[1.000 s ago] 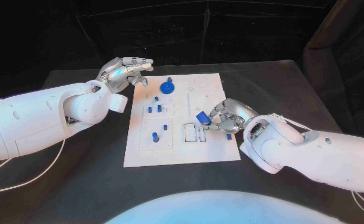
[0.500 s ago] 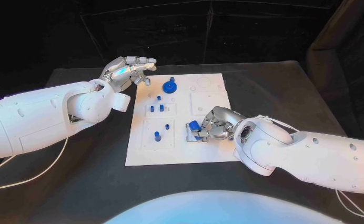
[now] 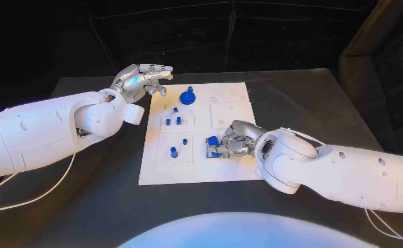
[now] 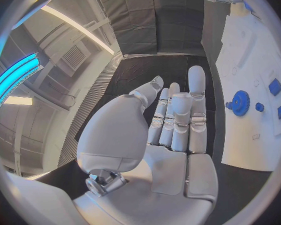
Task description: Assemble the parts on the task board
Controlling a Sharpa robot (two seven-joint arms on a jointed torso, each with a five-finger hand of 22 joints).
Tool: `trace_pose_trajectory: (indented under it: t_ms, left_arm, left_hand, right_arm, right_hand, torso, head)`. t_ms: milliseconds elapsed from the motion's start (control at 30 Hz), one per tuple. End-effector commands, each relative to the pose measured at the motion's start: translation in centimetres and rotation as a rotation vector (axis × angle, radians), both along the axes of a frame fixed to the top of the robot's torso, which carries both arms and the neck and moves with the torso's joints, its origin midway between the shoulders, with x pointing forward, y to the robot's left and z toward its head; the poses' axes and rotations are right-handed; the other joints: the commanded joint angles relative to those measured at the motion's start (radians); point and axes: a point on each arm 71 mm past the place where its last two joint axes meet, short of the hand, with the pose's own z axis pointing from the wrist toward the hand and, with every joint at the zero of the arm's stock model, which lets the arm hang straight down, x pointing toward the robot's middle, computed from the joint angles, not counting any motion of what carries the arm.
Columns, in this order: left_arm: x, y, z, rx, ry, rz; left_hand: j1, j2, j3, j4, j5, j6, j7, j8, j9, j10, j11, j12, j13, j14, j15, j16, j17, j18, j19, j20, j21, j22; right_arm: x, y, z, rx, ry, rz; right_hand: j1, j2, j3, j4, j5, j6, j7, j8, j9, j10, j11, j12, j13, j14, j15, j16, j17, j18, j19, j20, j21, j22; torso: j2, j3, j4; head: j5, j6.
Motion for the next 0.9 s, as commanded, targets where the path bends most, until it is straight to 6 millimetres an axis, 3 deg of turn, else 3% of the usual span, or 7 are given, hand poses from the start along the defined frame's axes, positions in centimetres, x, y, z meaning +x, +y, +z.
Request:
trace_pose_trajectory:
  t_ms: [33,200,300,433,500,733,900]
  left_arm:
    - [0.05,-0.02,0.13,-0.003,-0.006,-0.006]
    - [0.08,-0.04,0.11,-0.002,-0.006,-0.005]
    - [0.09,-0.08,0.11,-0.003,-0.006,-0.006]
    - [0.11,-0.08,0.1,-0.002,-0.006,-0.006]
    - [0.12,-0.07,0.1,-0.002,-0.006,-0.006]
    - [0.12,-0.07,0.09,-0.002,-0.006,-0.007]
    - [0.11,-0.04,0.08,-0.002,-0.005,-0.006]
  left_hand:
    - [0.002,0.006,-0.005,-0.003,-0.001,-0.005,0.0,-0.005,0.0,-0.007,0.0,0.003,0.001,-0.004,0.0,-0.003,0.0,0.013,0.002,0.004,-0.005,-0.001]
    - [0.002,0.006,-0.005,-0.003,-0.001,-0.005,0.0,-0.005,0.0,-0.007,0.0,0.003,0.001,-0.004,0.0,-0.003,0.0,0.013,0.002,0.004,-0.005,-0.001]
    - [0.002,0.006,-0.005,-0.003,-0.001,-0.005,0.0,-0.005,0.0,-0.007,0.0,0.003,0.001,-0.004,0.0,-0.003,0.0,0.013,0.002,0.004,-0.005,-0.001]
    - [0.002,0.006,-0.005,-0.003,-0.001,-0.005,0.0,-0.005,0.0,-0.007,0.0,0.003,0.001,-0.004,0.0,-0.003,0.0,0.013,0.002,0.004,-0.005,-0.001]
    - [0.002,0.006,-0.005,-0.003,-0.001,-0.005,0.0,-0.005,0.0,-0.007,0.0,0.003,0.001,-0.004,0.0,-0.003,0.0,0.013,0.002,0.004,-0.005,-0.001]
    - [0.002,0.006,-0.005,-0.003,-0.001,-0.005,0.0,-0.005,0.0,-0.007,0.0,0.003,0.001,-0.004,0.0,-0.003,0.0,0.013,0.002,0.004,-0.005,-0.001]
    - [0.002,0.006,-0.005,-0.003,-0.001,-0.005,0.0,-0.005,0.0,-0.007,0.0,0.003,0.001,-0.004,0.0,-0.003,0.0,0.013,0.002,0.004,-0.005,-0.001]
  right_arm:
    - [0.0,-0.05,-0.22,-0.027,0.004,-0.002]
    - [0.16,0.11,-0.1,-0.012,-0.019,-0.012]
    - [0.41,-0.14,0.0,0.007,-0.043,-0.037]
    - [0.65,-0.49,0.04,0.021,-0.061,-0.057]
    - [0.69,-0.54,0.04,0.027,-0.062,-0.057]
    - [0.38,-0.33,0.2,0.062,-0.058,0.017]
    - [0.13,-0.35,0.31,0.074,-0.056,0.062]
  right_hand:
    - [-0.025,0.003,-0.019,0.001,-0.055,0.009,-0.01,-0.003,0.007,0.003,-0.004,-0.011,-0.003,0.074,-0.007,-0.002,0.096,-0.008,-0.001,-0.006,0.003,0.001]
    - [-0.076,-0.001,-0.057,-0.003,-0.229,0.008,-0.01,-0.007,0.015,0.0,-0.001,-0.022,-0.007,0.073,-0.008,-0.007,0.09,-0.007,-0.002,-0.007,0.0,-0.002]
    - [-0.131,-0.03,-0.074,0.002,-0.331,-0.009,-0.003,-0.017,0.017,-0.026,0.003,-0.065,-0.046,0.068,-0.004,-0.019,0.068,-0.005,-0.008,-0.005,-0.008,-0.014]
    - [-0.265,-0.163,0.02,0.008,-0.367,-0.037,0.009,-0.027,0.025,-0.081,0.013,-0.157,-0.129,0.061,0.006,-0.037,0.044,0.0,-0.021,0.004,-0.024,-0.038]
    - [-0.275,-0.179,0.03,0.009,-0.367,-0.041,0.01,-0.028,0.026,-0.09,0.014,-0.172,-0.143,0.06,0.007,-0.04,0.039,0.001,-0.024,0.004,-0.027,-0.042]
    - [-0.119,-0.12,0.093,-0.014,-0.289,-0.044,0.01,-0.023,0.04,-0.088,0.014,-0.18,-0.147,0.062,0.007,-0.045,0.04,0.001,-0.024,0.006,-0.029,-0.041]
    - [-0.003,-0.091,0.105,-0.06,-0.285,-0.033,0.005,-0.011,0.051,-0.075,0.01,-0.167,-0.133,0.064,0.003,-0.044,0.046,-0.001,-0.019,0.003,-0.024,-0.031]
  torso:
    - [0.001,0.0002,-0.0006]
    - [0.001,-0.0003,-0.0001]
    - [0.0,-0.0016,0.0009]
    - [0.0,0.0003,-0.0011]
    - [0.0,0.0003,-0.0014]
    - [0.001,0.0012,-0.0012]
    - [0.001,0.0006,-0.0019]
  head:
    - [0.0,0.001]
    - [0.002,0.001]
    - [0.001,0.0]
    - [0.005,0.001]
    - [0.004,0.001]
    - [0.007,-0.002]
    - [0.01,-0.007]
